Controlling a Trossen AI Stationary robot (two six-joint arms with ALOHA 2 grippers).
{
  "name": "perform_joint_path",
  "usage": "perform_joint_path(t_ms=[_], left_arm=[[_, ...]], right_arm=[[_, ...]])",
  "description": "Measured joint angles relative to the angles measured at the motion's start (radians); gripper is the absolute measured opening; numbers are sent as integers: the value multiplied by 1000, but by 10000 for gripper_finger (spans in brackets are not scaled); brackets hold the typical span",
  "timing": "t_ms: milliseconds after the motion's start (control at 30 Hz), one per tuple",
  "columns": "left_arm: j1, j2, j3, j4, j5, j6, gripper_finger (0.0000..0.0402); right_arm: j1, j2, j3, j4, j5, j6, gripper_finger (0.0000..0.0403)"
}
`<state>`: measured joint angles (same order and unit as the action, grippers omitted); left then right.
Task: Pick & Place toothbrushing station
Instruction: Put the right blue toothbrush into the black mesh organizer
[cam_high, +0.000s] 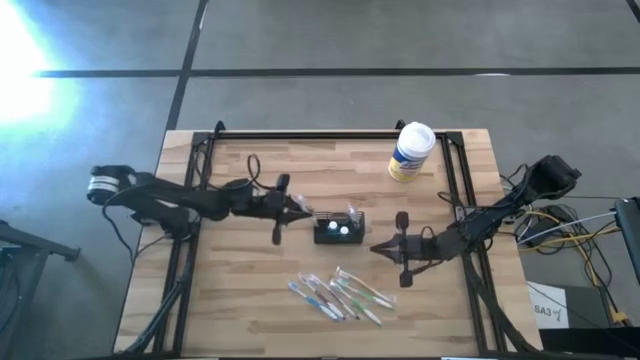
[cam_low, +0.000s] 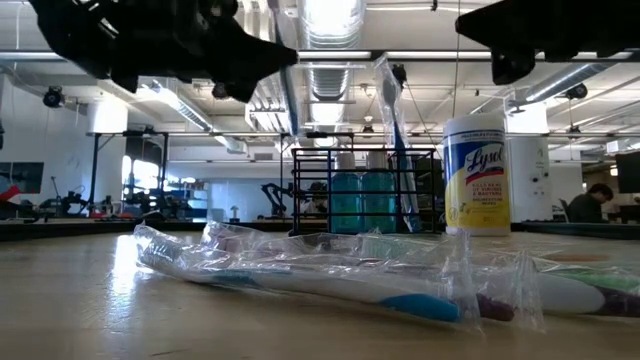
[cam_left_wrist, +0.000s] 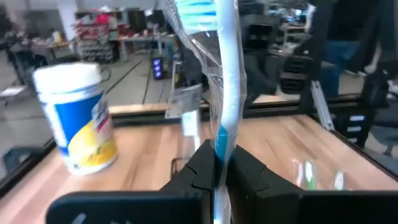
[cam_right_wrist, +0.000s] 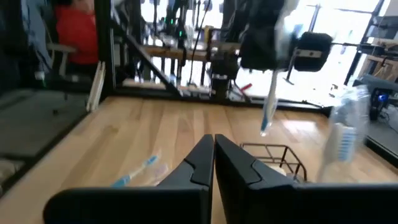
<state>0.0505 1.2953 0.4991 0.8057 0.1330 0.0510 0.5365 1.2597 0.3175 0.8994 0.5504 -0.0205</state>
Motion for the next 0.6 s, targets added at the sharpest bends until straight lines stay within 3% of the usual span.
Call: perform_joint_path(t_ms=[333,600], left_arm=[[2,153,104,-2,-23,73,21],[11,203,107,-7,-48,89,21]], right_arm=[[0,-4,-55,24,-1,30,8],[0,-1,-56,24,-6,29,8]])
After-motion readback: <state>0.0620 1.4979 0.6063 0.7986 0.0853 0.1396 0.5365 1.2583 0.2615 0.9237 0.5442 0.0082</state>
